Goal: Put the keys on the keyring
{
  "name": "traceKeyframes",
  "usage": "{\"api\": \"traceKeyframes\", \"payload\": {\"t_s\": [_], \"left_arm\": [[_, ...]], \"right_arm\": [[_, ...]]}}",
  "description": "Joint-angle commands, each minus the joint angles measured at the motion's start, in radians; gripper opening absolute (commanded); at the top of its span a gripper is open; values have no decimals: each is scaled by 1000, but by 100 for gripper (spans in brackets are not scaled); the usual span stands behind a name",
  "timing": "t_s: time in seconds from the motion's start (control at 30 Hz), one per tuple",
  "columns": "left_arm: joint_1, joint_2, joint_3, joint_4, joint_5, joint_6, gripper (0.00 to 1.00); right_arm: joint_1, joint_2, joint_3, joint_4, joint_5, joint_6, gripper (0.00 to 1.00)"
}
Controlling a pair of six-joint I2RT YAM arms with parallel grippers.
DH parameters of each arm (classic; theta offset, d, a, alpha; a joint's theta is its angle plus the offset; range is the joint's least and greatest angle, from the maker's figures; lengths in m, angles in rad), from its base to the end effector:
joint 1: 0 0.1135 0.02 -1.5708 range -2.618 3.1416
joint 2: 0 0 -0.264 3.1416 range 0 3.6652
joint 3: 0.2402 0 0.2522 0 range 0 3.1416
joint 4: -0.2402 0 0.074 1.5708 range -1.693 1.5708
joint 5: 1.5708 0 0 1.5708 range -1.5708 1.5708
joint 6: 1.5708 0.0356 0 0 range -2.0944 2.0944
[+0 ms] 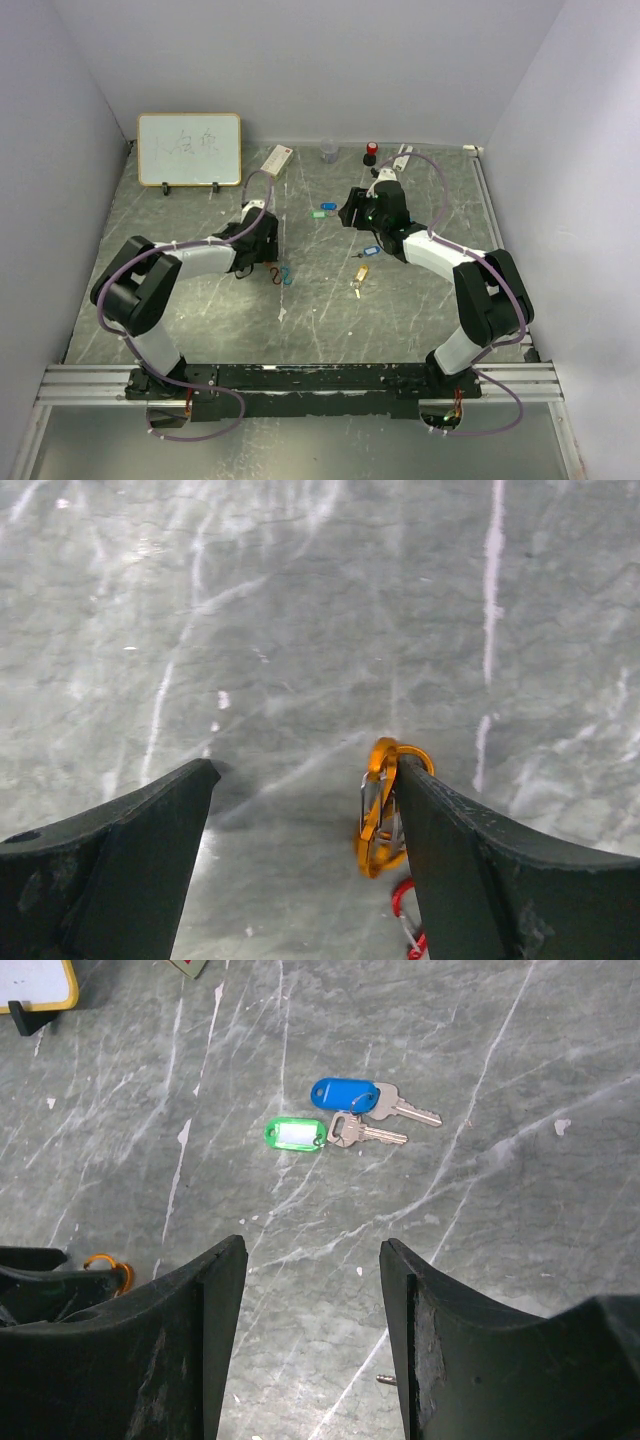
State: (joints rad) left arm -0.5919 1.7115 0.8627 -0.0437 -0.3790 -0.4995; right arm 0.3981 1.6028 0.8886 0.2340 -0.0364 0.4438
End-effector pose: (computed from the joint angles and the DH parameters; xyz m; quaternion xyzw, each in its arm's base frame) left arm 0.2821 -0.1738 0.1473 -0.0198 0.9281 -0.0177 0.3715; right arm 0.3222 0.1369 0.2116 0.0101 0.8548 0.2261 0.4670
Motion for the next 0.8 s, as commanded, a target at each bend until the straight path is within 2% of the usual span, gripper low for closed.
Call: {"api": "traceKeyframes", "payload": {"t_s": [0.0, 0.23, 0.77], "left_arm": [[44, -40, -20, -89, -43, 0, 85], [46, -151, -31, -69, -16, 11, 86], [46, -143, -60, -45, 116, -13, 86]], "right_arm": [[-7, -17, -14, 10, 2, -11, 57], [-7, -11, -11, 13, -5, -9, 57], [-7, -9, -11, 17, -10, -9, 57]]}}
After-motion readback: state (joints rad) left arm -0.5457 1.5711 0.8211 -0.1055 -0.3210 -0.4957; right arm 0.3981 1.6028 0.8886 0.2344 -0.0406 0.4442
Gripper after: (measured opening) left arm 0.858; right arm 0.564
